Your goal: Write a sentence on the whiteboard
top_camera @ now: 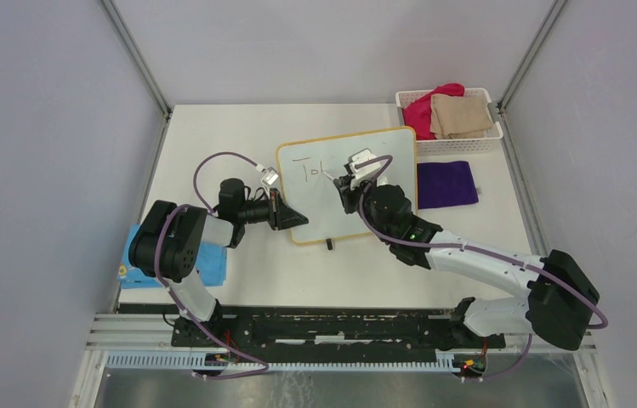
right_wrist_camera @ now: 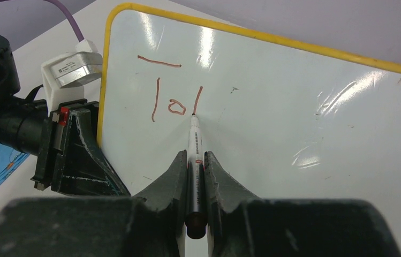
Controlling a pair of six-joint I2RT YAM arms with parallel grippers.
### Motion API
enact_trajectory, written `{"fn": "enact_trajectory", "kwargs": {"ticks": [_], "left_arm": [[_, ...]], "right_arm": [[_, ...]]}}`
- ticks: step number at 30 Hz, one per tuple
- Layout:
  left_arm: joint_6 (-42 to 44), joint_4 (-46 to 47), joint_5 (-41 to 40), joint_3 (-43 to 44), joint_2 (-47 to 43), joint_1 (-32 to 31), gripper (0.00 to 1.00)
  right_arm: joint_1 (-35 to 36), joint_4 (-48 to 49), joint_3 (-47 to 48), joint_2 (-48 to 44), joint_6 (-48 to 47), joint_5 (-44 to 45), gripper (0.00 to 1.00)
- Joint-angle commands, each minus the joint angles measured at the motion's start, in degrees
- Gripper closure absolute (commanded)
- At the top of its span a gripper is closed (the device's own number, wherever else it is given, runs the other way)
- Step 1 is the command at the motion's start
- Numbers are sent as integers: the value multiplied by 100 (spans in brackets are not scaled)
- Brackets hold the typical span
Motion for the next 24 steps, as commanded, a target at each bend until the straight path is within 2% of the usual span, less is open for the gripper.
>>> {"fn": "enact_trajectory", "kwargs": {"ticks": [1, 11, 17, 24], "left_arm": [[389, -465, -436, 32, -6, -51, 98], [474, -593, -448, 57, -10, -69, 98], [484, -601, -460, 58, -29, -78, 98], [495, -619, -460, 67, -24, -78, 98]], "right_arm": [[-59, -57, -208, -146, 97, 50, 100], [-105, -101, -423, -404, 148, 477, 100], [-84, 259, -443, -663, 101, -84, 100], [28, 322, -159, -578, 44, -281, 100]]}}
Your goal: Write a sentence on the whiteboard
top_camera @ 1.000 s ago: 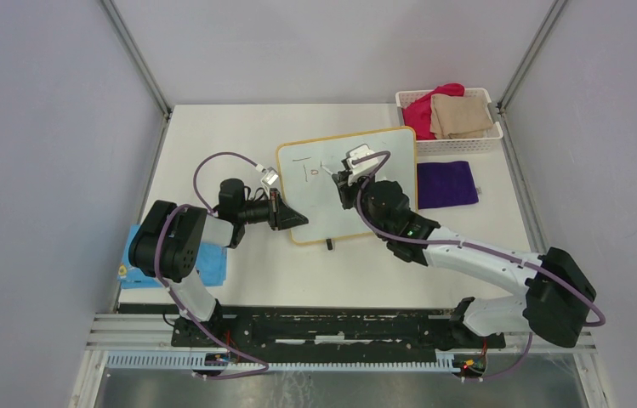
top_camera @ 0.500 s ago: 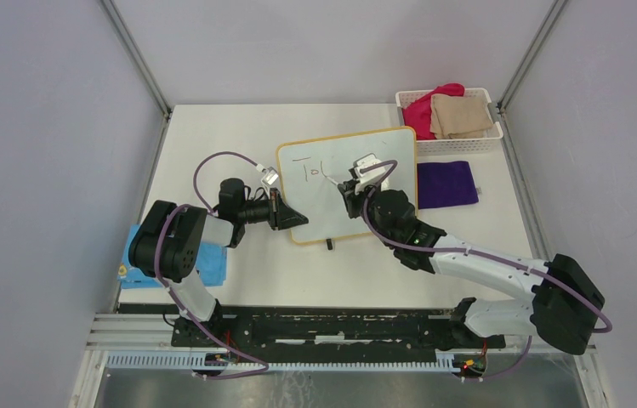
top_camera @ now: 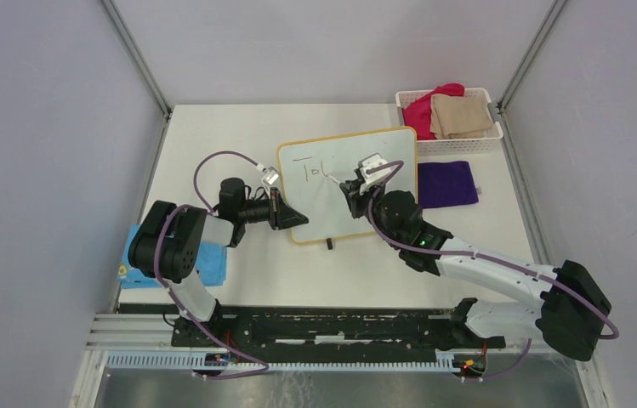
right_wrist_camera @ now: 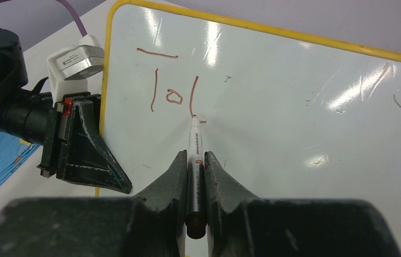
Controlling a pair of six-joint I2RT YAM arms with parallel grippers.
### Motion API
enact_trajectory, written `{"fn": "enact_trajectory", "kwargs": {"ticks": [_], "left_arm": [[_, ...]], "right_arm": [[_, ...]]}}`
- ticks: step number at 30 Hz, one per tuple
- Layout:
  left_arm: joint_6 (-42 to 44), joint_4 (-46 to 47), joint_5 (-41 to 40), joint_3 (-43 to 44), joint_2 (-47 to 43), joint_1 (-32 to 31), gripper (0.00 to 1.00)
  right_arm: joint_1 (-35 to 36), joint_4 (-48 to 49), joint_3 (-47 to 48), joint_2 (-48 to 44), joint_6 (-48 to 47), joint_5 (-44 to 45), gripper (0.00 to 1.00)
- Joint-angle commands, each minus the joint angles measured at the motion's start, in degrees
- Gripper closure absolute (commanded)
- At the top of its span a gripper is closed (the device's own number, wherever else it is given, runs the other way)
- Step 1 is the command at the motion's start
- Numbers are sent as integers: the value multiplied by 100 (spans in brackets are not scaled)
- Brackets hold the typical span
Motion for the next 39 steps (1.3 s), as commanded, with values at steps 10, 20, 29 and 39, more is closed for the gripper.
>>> {"fn": "enact_trajectory", "kwargs": {"ticks": [10, 20, 29, 39], "left_arm": [[430, -598, -461, 34, 2, -72, 98], [455, -640, -460, 52, 3, -74, 98], [466, -659, -473, 65, 7, -74, 98], [475, -688, -470, 63, 3, -74, 98]], "right_arm": [[54, 330, 652, 387, -35, -168, 100], [22, 243, 645, 601, -55, 187, 100], [-89, 198, 391, 398, 15, 618, 100], [-154, 294, 141, 84, 77, 424, 100]]}}
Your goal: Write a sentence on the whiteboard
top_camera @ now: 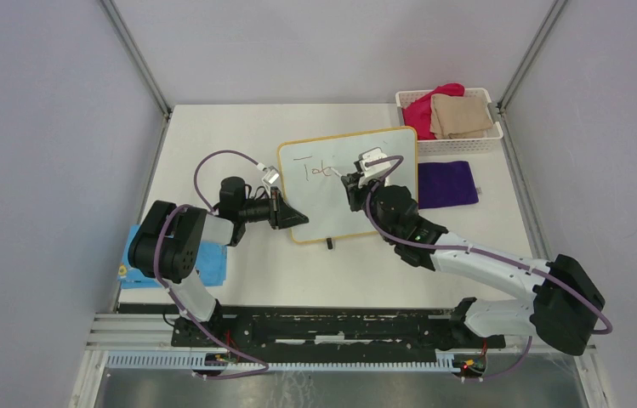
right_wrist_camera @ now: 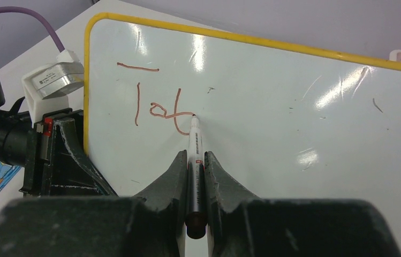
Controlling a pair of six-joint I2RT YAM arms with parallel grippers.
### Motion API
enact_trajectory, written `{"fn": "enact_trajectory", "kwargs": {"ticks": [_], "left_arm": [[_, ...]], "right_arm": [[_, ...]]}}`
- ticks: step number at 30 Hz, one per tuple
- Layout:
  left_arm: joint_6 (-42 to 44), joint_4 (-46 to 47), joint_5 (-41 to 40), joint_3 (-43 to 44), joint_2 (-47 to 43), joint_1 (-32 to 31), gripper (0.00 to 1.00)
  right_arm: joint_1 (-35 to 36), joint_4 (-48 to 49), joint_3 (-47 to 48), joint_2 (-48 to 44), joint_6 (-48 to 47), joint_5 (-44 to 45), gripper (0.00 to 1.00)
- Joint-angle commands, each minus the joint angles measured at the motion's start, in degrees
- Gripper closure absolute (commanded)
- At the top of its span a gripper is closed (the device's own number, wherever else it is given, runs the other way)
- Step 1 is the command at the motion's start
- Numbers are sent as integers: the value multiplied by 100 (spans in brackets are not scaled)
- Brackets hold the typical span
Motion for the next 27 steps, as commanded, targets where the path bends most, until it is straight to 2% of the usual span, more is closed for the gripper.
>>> {"fn": "enact_trajectory", "kwargs": {"ticks": [1, 7, 27], "left_arm": [[397, -560, -466, 4, 11, -67, 98], [407, -571, -462, 10, 11, -76, 98], [502, -687, -471, 25, -7, -111, 98]], "right_arm": [[-75, 299, -209, -345, 17, 2, 100], [-71, 321, -269, -605, -6, -47, 100], [-182, 175, 63, -153, -55, 276, 100]]}}
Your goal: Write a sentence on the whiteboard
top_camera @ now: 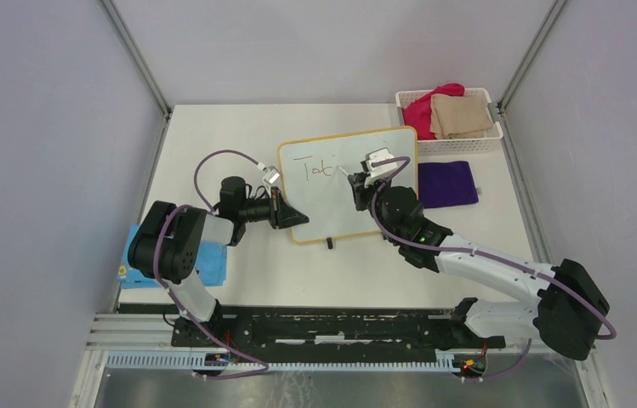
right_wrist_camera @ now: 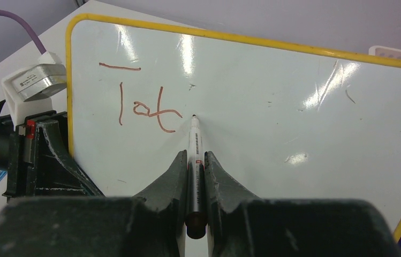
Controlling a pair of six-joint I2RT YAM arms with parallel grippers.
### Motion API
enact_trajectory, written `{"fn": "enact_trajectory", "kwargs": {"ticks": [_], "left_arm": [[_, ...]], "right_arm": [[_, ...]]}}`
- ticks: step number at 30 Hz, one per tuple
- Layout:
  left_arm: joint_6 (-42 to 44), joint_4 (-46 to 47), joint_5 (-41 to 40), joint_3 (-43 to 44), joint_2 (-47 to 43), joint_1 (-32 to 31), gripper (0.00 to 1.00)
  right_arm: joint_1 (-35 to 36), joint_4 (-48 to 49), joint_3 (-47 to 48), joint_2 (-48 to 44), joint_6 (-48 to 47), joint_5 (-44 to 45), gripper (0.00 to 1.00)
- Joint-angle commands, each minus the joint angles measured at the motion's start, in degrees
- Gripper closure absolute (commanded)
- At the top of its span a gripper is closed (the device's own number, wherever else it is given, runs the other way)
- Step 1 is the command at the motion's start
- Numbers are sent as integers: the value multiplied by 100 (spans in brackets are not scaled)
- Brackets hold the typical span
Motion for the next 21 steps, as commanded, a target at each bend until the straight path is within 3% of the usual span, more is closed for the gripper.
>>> {"fn": "enact_trajectory", "kwargs": {"ticks": [1, 21], "left_arm": [[488, -614, -440, 10, 18, -96, 98], [527, -710, -455, 46, 45, -97, 98]], "right_arm": [[-67, 193, 312, 132, -43, 124, 100], [-63, -4, -140, 32, 128, -268, 100]]}}
